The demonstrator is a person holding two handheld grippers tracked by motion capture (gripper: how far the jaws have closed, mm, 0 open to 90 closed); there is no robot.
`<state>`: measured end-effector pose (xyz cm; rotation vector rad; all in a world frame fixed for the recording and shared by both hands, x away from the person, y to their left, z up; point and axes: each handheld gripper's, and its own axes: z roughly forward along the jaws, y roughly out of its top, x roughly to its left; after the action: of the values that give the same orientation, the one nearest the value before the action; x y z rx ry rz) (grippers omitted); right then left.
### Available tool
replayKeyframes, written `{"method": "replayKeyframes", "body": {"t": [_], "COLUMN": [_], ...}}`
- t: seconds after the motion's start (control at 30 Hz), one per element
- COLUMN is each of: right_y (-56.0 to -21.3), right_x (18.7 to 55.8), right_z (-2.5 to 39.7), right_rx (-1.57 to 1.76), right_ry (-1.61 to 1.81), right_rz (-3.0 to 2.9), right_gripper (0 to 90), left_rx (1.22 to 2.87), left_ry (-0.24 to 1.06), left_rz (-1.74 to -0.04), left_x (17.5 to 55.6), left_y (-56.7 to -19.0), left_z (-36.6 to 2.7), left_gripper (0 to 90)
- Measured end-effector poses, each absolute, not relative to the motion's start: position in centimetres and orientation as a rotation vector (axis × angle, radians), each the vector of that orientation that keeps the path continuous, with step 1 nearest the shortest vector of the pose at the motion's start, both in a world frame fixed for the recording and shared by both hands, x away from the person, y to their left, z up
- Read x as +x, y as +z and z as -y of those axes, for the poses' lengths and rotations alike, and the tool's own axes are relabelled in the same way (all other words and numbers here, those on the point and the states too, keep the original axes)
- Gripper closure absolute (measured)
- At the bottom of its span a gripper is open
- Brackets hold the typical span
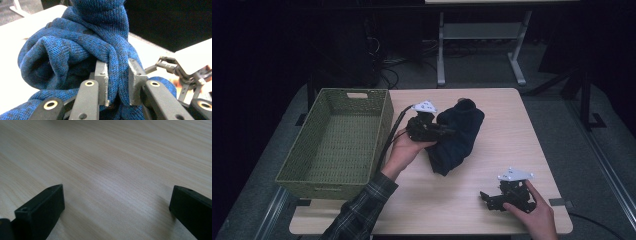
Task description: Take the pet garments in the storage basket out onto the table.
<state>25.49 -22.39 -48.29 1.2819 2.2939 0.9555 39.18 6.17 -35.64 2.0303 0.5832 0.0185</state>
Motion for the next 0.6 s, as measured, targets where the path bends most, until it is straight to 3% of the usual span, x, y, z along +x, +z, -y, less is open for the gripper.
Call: {"method": "replayKeyframes", "body": {"t": [0.6], "right_y": [-48.3], "right_x": [25.4], "right_z": [22.4], "right_rx": [1.288], "right_ry": [0.961], "right_rz": [-2.295], "right_gripper": [0.0], "left_rx": [2.163], "left_ry": [-0.040], "left_rz": [-0.599], "left_x": [39.1], "left_y": [-41.8], "left_z": [-2.6], "left_gripper": [72.8]}}
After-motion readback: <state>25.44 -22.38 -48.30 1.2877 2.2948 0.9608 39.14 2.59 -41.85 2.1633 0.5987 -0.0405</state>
